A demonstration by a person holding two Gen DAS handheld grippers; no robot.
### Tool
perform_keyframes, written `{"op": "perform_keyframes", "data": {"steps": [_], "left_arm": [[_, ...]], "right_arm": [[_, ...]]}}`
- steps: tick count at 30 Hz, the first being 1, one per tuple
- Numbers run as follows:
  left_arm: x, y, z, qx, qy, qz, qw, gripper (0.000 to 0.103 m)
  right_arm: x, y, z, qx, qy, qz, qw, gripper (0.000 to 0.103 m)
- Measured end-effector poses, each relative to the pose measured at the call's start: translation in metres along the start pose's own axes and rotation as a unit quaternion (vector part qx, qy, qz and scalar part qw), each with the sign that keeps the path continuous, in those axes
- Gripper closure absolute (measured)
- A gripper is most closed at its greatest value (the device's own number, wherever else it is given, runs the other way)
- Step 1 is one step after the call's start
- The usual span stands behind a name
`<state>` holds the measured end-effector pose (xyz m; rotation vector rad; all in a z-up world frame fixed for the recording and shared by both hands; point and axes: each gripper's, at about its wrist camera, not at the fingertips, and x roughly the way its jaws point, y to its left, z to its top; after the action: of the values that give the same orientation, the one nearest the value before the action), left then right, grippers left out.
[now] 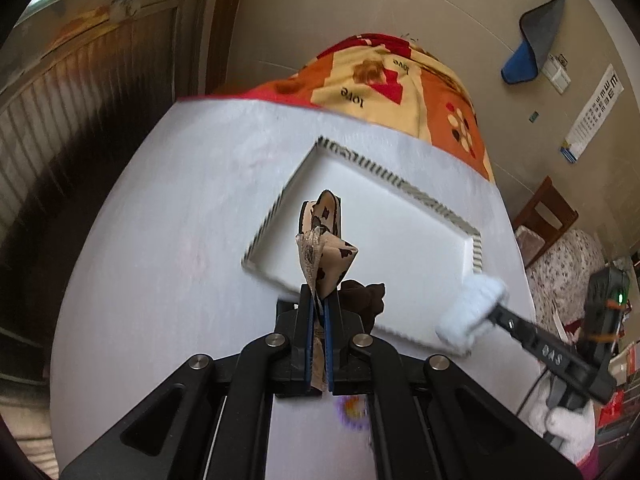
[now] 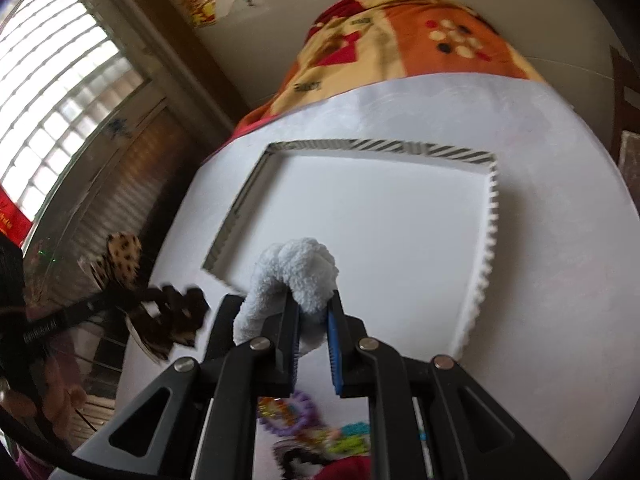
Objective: Organize jewelry
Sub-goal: 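Lower both held scrunchies into the striped tray and open both tools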
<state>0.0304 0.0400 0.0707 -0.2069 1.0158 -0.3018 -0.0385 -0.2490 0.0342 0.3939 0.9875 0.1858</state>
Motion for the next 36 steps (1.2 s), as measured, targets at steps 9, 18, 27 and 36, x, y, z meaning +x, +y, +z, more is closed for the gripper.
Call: {"op": "perform_keyframes", "data": {"steps": [9, 18, 27, 36], "left_arm": [[0.062, 0.000, 0.041, -0.004, 0.026, 0.008, 0.9996, 0.103], [0.124, 0.013, 0.038, -0.011, 0.076, 0.053, 0.9956, 0.103], [0.125, 0.023, 0.005, -0.007, 0.117, 0.073, 0.9904, 0.103], [0.095, 0.028, -0.046, -0.003, 0.147, 0.059, 0.9873, 0.103]], "right_arm": [[0.018, -0.044, -0.001, 0.034, 0.035, -0.037, 0.998, 0.090], [0.047, -0.069, -0.010, 0.050, 0.079, -0.059, 0.994, 0.090], [0.054, -0.071, -0.015, 0.027, 0.107, -0.071, 0.991, 0.090], [0.048, -0.064, -0.028, -0.015, 0.149, -0.080, 0.985, 0.090]]}}
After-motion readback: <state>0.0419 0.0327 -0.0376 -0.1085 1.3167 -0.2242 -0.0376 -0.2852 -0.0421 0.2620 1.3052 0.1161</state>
